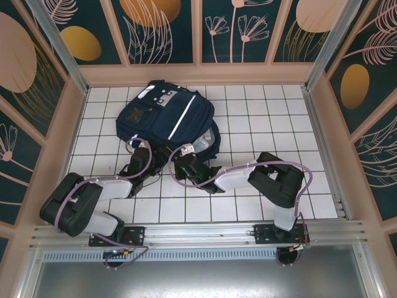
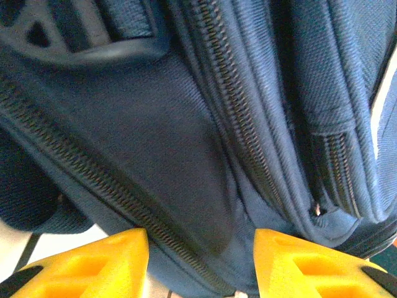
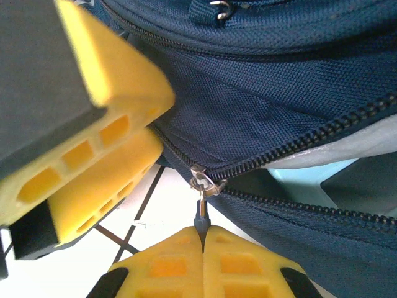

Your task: Pack books, pencil case, and school supplies into a backpack

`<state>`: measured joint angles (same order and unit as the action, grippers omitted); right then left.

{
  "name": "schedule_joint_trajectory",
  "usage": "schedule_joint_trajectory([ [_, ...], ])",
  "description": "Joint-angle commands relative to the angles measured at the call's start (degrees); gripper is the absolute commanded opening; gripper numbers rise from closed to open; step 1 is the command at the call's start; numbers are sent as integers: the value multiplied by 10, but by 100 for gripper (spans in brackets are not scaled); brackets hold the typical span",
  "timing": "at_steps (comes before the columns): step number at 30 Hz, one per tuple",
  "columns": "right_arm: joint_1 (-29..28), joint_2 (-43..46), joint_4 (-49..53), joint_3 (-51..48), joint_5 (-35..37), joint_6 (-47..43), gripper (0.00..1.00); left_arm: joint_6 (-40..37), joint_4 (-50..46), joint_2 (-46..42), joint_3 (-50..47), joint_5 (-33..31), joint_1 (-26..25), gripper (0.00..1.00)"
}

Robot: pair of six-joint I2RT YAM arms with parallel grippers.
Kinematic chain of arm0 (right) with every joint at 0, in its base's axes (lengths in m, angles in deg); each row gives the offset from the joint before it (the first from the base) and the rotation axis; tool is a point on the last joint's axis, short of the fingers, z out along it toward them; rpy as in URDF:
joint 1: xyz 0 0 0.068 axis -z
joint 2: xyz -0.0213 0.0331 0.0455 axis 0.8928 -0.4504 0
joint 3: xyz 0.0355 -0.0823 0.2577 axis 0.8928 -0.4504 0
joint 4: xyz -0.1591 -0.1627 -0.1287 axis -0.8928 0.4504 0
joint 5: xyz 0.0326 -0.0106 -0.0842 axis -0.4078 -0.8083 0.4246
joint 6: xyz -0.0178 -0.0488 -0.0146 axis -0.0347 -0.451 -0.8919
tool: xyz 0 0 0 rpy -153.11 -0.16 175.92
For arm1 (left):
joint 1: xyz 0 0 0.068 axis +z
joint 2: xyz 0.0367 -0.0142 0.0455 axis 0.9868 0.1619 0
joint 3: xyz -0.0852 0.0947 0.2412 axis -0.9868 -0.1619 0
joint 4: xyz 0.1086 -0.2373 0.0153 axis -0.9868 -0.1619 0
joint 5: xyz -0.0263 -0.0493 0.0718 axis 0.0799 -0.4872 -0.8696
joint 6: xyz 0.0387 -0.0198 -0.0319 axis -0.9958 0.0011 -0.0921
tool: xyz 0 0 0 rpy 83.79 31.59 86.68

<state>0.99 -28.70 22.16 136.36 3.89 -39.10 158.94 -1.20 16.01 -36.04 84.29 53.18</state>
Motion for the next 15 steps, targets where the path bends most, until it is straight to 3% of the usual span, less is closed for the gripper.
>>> schedule_joint_trajectory([
  [1, 1, 28, -19, -11, -9, 2, 0, 11, 40, 29, 15, -9, -3, 48],
  [6, 1, 28, -19, -12, -11, 3, 0, 23, 65, 60, 15, -10, -4, 34],
  [9, 2, 30, -19, -14, -6, 3, 0, 29, 63, 59, 8, -16, -4, 2],
  [15, 13, 52, -7, -35, 15, 1, 0, 3, -80, -9, 20, -81, -1, 0],
])
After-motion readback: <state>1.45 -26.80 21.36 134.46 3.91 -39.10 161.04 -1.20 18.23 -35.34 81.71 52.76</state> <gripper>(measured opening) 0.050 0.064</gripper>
